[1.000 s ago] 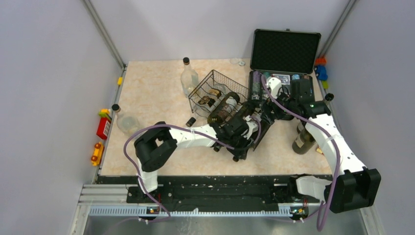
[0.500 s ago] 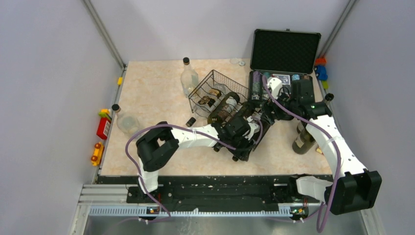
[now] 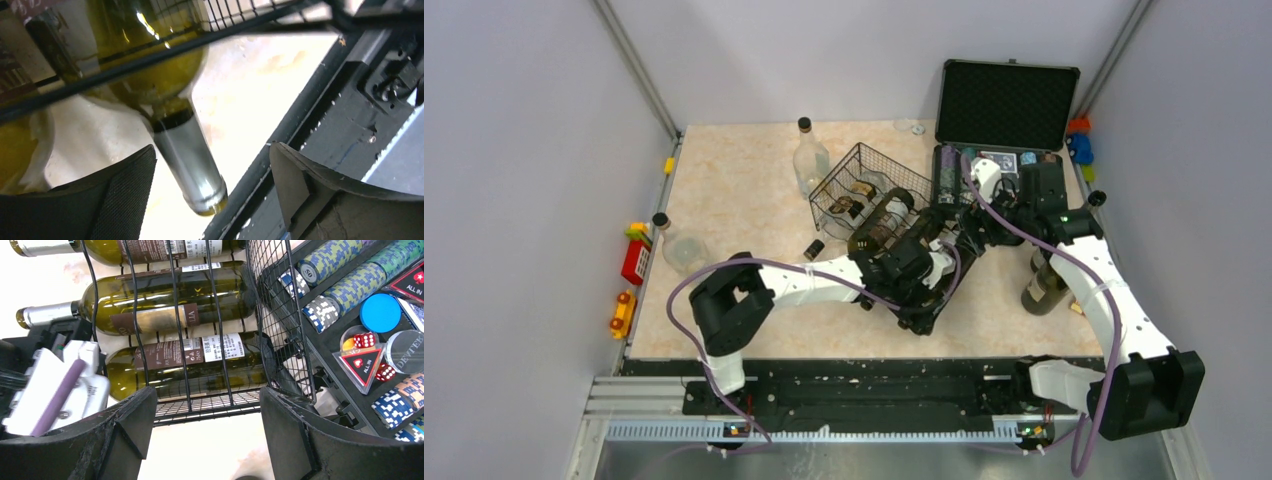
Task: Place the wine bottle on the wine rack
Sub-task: Place the wine bottle in the wine rack, then pick up the wine bottle from the center of the board.
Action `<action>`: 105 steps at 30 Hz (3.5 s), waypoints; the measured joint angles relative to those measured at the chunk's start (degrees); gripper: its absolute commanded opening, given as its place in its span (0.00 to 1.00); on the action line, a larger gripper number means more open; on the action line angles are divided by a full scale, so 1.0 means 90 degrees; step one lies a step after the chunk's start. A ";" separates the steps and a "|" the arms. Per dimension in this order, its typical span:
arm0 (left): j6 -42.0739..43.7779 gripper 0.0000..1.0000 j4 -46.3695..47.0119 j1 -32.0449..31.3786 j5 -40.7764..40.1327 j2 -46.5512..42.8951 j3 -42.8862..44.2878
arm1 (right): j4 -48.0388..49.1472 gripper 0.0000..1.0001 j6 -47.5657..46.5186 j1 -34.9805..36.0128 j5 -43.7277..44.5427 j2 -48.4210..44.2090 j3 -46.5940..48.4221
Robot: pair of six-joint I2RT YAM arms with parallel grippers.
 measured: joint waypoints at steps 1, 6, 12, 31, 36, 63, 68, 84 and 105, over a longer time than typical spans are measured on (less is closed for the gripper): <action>0.0029 0.90 -0.0034 0.0000 0.0010 -0.0085 -0.0015 | -0.0019 0.77 0.0002 0.0000 -0.0010 0.0000 0.0005; 0.0362 0.91 -0.0121 0.0002 -0.0024 -0.0634 -0.0044 | -0.0087 0.76 0.0058 0.0000 -0.0036 0.0000 0.0027; 0.0872 0.92 -0.0396 0.0015 -0.0019 -0.1224 -0.0024 | -0.0206 0.77 0.0240 0.0000 -0.0068 -0.0073 0.0304; 0.2477 0.95 -0.1331 0.0622 -0.1314 -0.3026 0.0665 | -0.0639 0.78 0.0804 -0.0005 0.0454 -0.1005 0.1547; 0.2484 0.95 -0.1491 0.1083 -0.1331 -0.3041 0.0835 | -0.0874 0.78 0.0714 -0.0005 0.0447 -0.1166 0.1549; 0.2443 0.94 -0.1617 0.1360 -0.1078 -0.3038 0.0869 | -0.1117 0.77 0.1377 -0.2900 0.2098 -0.3434 0.0736; 0.2443 0.94 -0.1615 0.1367 -0.1035 -0.3038 0.0869 | -0.1270 0.73 0.1384 -0.3096 0.2302 -0.3451 0.0328; 0.2361 0.94 -0.1615 0.1367 -0.0916 -0.3038 0.0869 | -0.1423 0.45 0.1379 -0.3269 0.2149 -0.3310 -0.0046; 0.2475 0.94 -0.1617 0.1367 -0.1117 -0.3041 0.0869 | -0.1685 0.00 0.1336 -0.3296 0.1494 -0.2873 0.0233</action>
